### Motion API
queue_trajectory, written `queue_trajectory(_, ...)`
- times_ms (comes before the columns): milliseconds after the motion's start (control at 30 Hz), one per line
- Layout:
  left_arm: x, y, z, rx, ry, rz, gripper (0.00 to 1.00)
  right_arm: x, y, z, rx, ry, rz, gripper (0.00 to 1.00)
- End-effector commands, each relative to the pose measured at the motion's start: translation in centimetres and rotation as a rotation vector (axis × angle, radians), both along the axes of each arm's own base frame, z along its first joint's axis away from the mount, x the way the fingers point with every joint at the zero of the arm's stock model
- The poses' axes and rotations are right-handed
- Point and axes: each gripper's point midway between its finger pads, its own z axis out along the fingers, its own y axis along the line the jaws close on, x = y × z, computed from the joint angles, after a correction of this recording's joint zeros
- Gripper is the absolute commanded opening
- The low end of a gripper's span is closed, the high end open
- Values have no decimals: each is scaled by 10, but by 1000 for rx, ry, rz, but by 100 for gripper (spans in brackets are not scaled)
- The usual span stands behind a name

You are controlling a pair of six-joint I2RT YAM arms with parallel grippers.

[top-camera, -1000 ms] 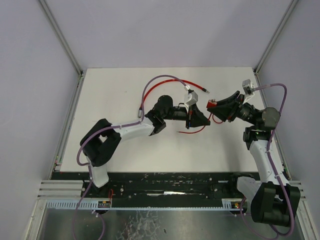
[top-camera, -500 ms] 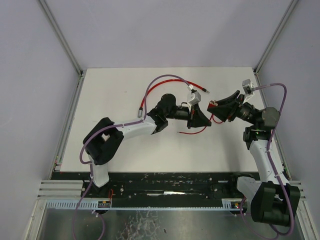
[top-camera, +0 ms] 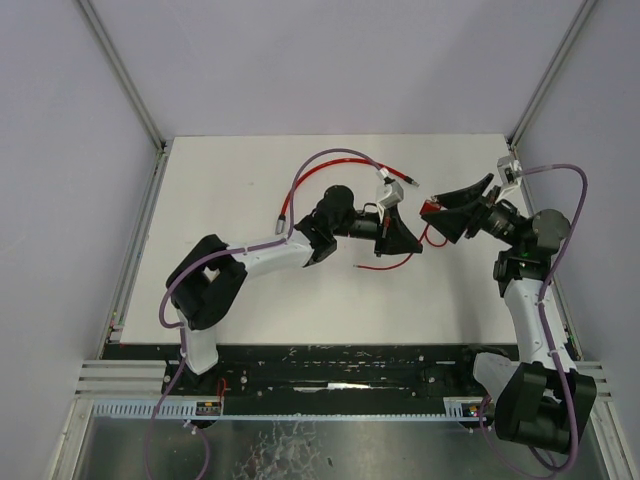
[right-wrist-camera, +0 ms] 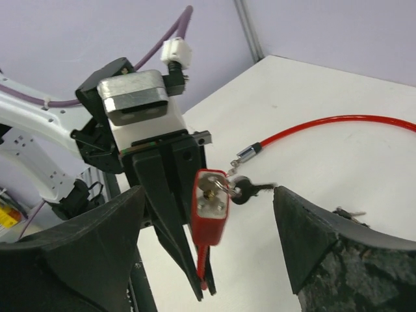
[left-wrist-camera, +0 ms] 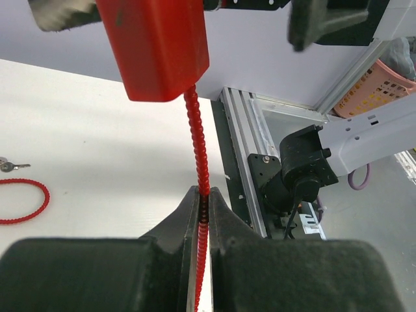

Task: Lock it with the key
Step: Adjust the lock.

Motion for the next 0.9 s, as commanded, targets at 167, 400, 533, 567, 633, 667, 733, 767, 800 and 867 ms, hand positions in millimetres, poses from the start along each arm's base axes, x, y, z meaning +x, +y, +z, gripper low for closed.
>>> queue_trajectory(167,21,9,22,-34,67,24,0,13,-24,21,39,-1,-137,100)
queue_trajectory(400,27,12,25,-44,115,23,0,11,-20,15,123,84,-85,100)
queue_trajectory(533,27,11,24,-43,133,19,0,11,-11,7,129,131,-38,95)
queue_trajectory(567,27,10,25,-45,137,14,0,13,-9,4,129,143,-37,93)
queue_trajectory(633,26,10,27,-52,142,4,0,15,-4,-3,118,160,-31,88)
queue_trajectory(667,26,10,26,-52,148,2,0,16,-2,-6,115,167,-27,86)
queue_trajectory(733,25,9,26,-53,154,-4,0,18,1,-9,118,181,-25,80)
queue_trajectory(767,24,9,25,-51,157,-6,0,18,2,-10,120,186,-24,77)
queue_trajectory(800,24,8,25,-51,157,-9,0,19,2,-11,124,192,-25,75)
queue_trajectory(867,22,7,26,-52,158,-19,0,21,3,-12,131,198,-30,72)
